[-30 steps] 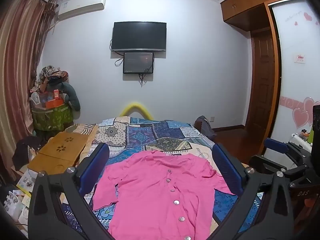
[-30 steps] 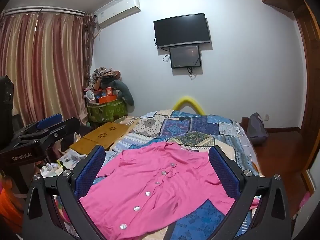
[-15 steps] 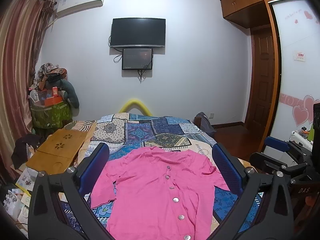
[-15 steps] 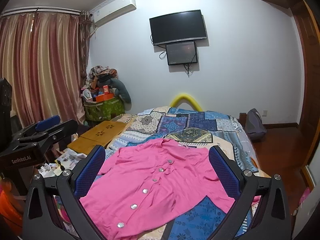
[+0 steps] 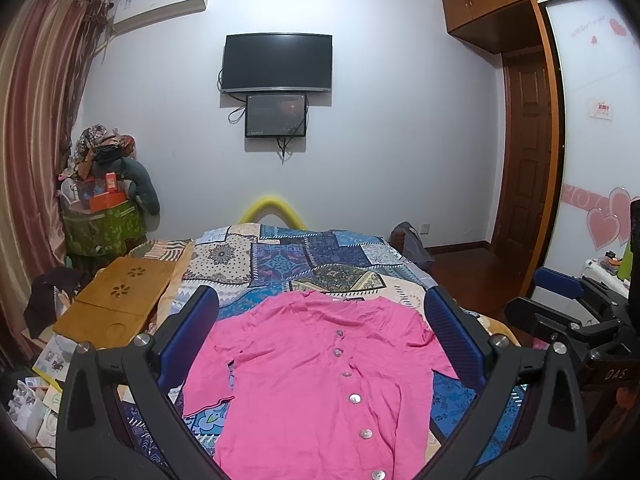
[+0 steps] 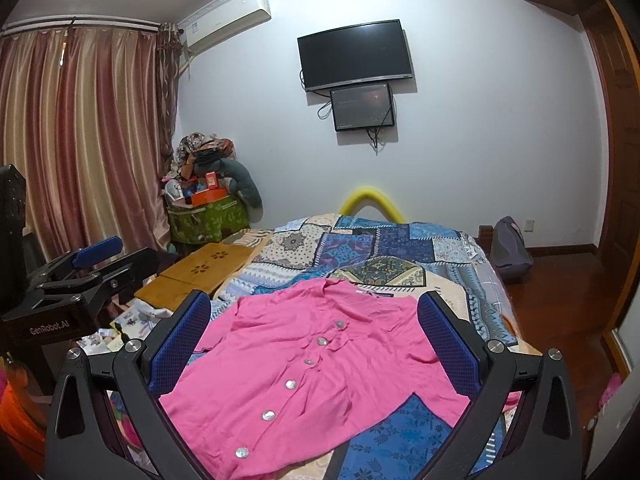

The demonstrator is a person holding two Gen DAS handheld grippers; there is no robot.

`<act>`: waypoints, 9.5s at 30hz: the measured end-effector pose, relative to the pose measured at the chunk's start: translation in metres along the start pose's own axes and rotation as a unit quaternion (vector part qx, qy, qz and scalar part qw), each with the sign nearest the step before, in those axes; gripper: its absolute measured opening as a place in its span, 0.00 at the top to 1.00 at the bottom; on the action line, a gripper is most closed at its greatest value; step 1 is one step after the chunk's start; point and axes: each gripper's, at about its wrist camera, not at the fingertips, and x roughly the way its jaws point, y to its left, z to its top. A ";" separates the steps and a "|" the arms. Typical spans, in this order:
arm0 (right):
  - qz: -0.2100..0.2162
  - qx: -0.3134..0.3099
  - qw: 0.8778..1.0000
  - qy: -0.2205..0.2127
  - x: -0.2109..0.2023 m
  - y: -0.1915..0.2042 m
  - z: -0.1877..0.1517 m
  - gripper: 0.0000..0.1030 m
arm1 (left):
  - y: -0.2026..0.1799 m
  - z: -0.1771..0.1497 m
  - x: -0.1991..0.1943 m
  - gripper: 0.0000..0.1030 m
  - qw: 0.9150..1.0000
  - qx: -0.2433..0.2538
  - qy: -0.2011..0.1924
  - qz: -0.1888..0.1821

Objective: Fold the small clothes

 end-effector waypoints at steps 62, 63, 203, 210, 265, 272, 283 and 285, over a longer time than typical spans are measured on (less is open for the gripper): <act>-0.006 -0.002 1.000 0.019 0.027 -0.009 0.001 0.00 | 0.014 0.005 0.030 0.00 1.000 0.003 0.025 -0.001; -0.009 -0.004 1.000 0.024 0.033 -0.012 0.002 0.00 | 0.017 0.007 0.040 0.00 0.999 0.005 0.033 -0.004; 0.049 -0.085 0.958 0.269 0.279 -0.031 -0.044 0.48 | 0.183 0.032 0.297 0.97 0.943 -0.138 0.286 -0.099; 0.060 -0.075 0.961 0.258 0.283 -0.043 -0.033 0.48 | 0.112 0.035 0.364 0.97 0.936 -0.105 0.306 -0.140; 0.062 -0.013 0.951 0.302 0.326 -0.065 -0.036 0.78 | 0.202 -0.084 0.395 0.95 0.929 -0.054 0.361 0.056; 0.027 -0.025 0.968 0.250 0.264 -0.080 -0.003 0.50 | 0.171 -0.038 0.335 0.70 0.947 -0.058 0.313 0.035; -0.055 -0.004 0.966 0.251 0.185 -0.145 -0.018 0.49 | 0.116 -0.043 0.285 0.46 0.949 -0.044 0.313 0.012; -0.066 0.008 0.962 0.264 0.180 -0.158 -0.032 0.49 | 0.111 -0.053 0.287 0.46 0.945 -0.050 0.324 0.011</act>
